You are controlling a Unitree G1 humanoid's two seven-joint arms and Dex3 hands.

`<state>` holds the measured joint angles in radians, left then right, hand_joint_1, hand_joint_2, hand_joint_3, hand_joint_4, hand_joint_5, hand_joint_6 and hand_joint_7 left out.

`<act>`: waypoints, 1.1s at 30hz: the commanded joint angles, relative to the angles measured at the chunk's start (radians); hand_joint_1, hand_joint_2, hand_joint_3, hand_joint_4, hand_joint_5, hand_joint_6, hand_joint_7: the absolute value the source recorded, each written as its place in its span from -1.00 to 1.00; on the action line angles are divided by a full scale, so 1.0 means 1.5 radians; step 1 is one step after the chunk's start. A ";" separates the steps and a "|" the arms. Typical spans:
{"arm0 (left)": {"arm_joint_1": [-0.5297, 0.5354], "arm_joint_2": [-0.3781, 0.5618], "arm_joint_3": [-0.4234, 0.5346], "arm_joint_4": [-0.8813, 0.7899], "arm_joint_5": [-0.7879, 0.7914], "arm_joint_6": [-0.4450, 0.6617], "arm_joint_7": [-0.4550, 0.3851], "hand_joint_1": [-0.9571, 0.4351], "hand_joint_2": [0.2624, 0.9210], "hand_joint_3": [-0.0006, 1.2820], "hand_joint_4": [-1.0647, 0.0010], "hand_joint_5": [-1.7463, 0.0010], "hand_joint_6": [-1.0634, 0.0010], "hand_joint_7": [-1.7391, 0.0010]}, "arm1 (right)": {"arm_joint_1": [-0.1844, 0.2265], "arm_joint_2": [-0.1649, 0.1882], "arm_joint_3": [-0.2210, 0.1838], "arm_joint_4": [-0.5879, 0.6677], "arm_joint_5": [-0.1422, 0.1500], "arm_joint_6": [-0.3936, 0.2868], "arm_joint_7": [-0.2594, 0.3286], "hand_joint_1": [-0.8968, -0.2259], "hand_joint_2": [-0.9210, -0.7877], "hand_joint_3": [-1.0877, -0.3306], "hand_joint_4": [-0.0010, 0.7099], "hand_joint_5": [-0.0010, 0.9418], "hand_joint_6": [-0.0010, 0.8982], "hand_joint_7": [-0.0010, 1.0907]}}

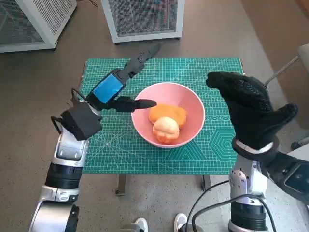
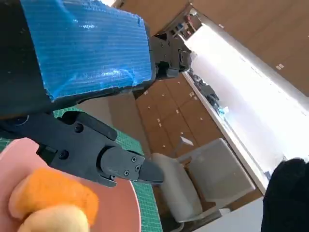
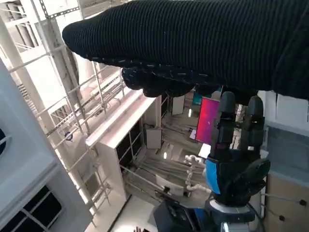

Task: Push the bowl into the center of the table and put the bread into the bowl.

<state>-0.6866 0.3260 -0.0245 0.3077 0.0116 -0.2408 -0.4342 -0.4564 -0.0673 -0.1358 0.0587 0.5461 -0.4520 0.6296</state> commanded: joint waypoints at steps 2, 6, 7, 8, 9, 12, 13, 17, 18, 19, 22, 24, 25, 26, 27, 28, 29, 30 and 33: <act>0.028 -0.023 0.028 -0.070 -0.044 -0.017 0.023 -0.42 1.00 -0.63 1.00 1.00 0.81 0.78 | 0.004 0.000 -0.001 -0.002 -0.001 0.012 -0.008 0.33 -1.00 0.70 -0.27 -0.99 -0.84 -0.07; 0.052 -0.063 0.051 -0.108 -0.109 -0.041 0.029 -0.46 1.00 -0.45 1.00 1.00 0.96 0.59 | -0.004 -0.003 -0.006 0.002 -0.005 0.016 -0.015 0.33 -1.00 0.70 -0.27 -0.99 -0.84 -0.07; 0.057 -0.072 0.057 -0.113 -0.131 -0.044 0.024 -0.48 1.00 -0.41 1.00 1.00 0.97 0.58 | -0.006 -0.003 -0.007 0.002 -0.006 0.017 -0.018 0.33 -1.00 0.70 -0.26 -0.99 -0.83 -0.07; 0.064 -0.085 0.066 -0.115 -0.169 -0.046 0.011 -0.49 1.00 -0.37 1.00 1.00 0.98 0.57 | -0.011 -0.004 -0.008 0.004 -0.008 0.017 -0.022 0.33 -1.00 0.70 -0.26 -0.99 -0.83 -0.07; 0.068 -0.093 0.071 -0.117 -0.192 -0.047 0.003 -0.50 1.00 -0.37 1.00 1.00 0.99 0.57 | -0.013 -0.004 -0.009 0.004 -0.010 0.017 -0.025 0.32 -1.00 0.71 -0.26 -0.99 -0.82 -0.07; 0.084 -0.116 0.091 -0.112 -0.269 -0.058 -0.033 -0.51 1.00 -0.37 1.00 1.00 1.00 0.54 | -0.024 -0.004 -0.010 0.004 -0.023 0.016 -0.042 0.32 -1.00 0.71 -0.26 -0.99 -0.81 -0.07; 0.088 -0.121 0.096 -0.111 -0.285 -0.061 -0.042 -0.51 1.00 -0.38 1.00 1.00 1.00 0.53 | -0.027 -0.003 -0.010 0.003 -0.027 0.015 -0.046 0.33 -1.00 0.71 -0.26 -0.99 -0.81 -0.07; 0.102 -0.142 0.106 -0.113 -0.328 -0.079 -0.069 -0.52 1.00 -0.41 0.97 0.99 1.00 0.52 | -0.040 -0.001 -0.008 0.002 -0.047 0.010 -0.067 0.34 -1.00 0.70 -0.26 -0.99 -0.80 -0.08; 0.104 -0.145 0.108 -0.113 -0.333 -0.082 -0.073 -0.53 1.00 -0.41 0.96 0.99 1.00 0.52 | -0.042 -0.001 -0.008 0.002 -0.050 0.009 -0.071 0.34 -1.00 0.70 -0.26 -0.99 -0.80 -0.08; 0.107 -0.148 0.107 -0.116 -0.335 -0.085 -0.077 -0.53 1.00 -0.41 0.95 0.98 1.00 0.52 | -0.046 0.000 -0.007 0.001 -0.056 0.007 -0.076 0.34 -1.00 0.70 -0.26 -0.99 -0.80 -0.08; 0.114 -0.144 0.104 -0.125 -0.328 -0.099 -0.093 -0.53 1.00 -0.41 0.91 0.97 1.00 0.52 | -0.060 0.002 -0.003 0.006 -0.082 -0.002 -0.095 0.34 -1.00 0.69 -0.27 -1.00 -0.80 -0.09; 0.117 -0.135 0.101 -0.129 -0.309 -0.114 -0.098 -0.53 1.00 -0.38 0.89 0.97 0.99 0.52 | -0.069 0.003 0.000 0.013 -0.103 -0.010 -0.108 0.33 -1.00 0.68 -0.28 -1.00 -0.80 -0.08; 0.117 -0.132 0.100 -0.131 -0.301 -0.119 -0.098 -0.52 1.00 -0.36 0.89 0.97 1.00 0.51 | -0.072 0.003 0.001 0.015 -0.111 -0.014 -0.112 0.32 -1.00 0.66 -0.28 -1.00 -0.80 -0.08; 0.118 -0.130 0.099 -0.134 -0.290 -0.123 -0.095 -0.52 1.00 -0.34 0.88 0.97 1.00 0.50 | -0.077 0.003 0.003 0.021 -0.121 -0.019 -0.118 0.31 -1.00 0.65 -0.29 -1.00 -0.80 -0.08; 0.119 -0.129 0.098 -0.137 -0.283 -0.126 -0.092 -0.52 1.00 -0.33 0.88 0.97 1.00 0.50 | -0.080 0.002 0.003 0.025 -0.127 -0.023 -0.121 0.30 -1.00 0.64 -0.29 -1.00 -0.80 -0.07; 0.120 -0.129 0.097 -0.139 -0.275 -0.131 -0.088 -0.52 1.00 -0.32 0.88 0.97 1.00 0.50 | -0.084 0.001 0.004 0.032 -0.135 -0.028 -0.124 0.30 -1.00 0.62 -0.29 -1.00 -0.80 -0.07; 0.120 -0.129 0.097 -0.140 -0.269 -0.134 -0.086 -0.52 1.00 -0.30 0.88 0.97 1.00 0.51 | -0.087 0.001 0.005 0.038 -0.141 -0.033 -0.127 0.28 -1.00 0.60 -0.29 -1.00 -0.80 -0.07; 0.120 -0.129 0.096 -0.141 -0.266 -0.136 -0.085 -0.52 1.00 -0.29 0.88 0.97 1.00 0.51 | -0.091 -0.001 0.005 0.046 -0.146 -0.038 -0.128 0.28 -1.00 0.59 -0.29 -1.00 -0.80 -0.06; 0.122 -0.131 0.096 -0.145 -0.263 -0.136 -0.082 -0.53 1.00 -0.27 0.88 0.97 1.00 0.51 | -0.099 -0.005 0.005 0.061 -0.158 -0.051 -0.131 0.24 -1.00 0.56 -0.30 -1.00 -0.80 -0.05</act>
<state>-0.5177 0.1249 0.1239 0.1051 -0.3955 -0.4332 -0.5650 -0.6036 -0.0683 -0.1310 0.1178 0.3357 -0.5157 0.4450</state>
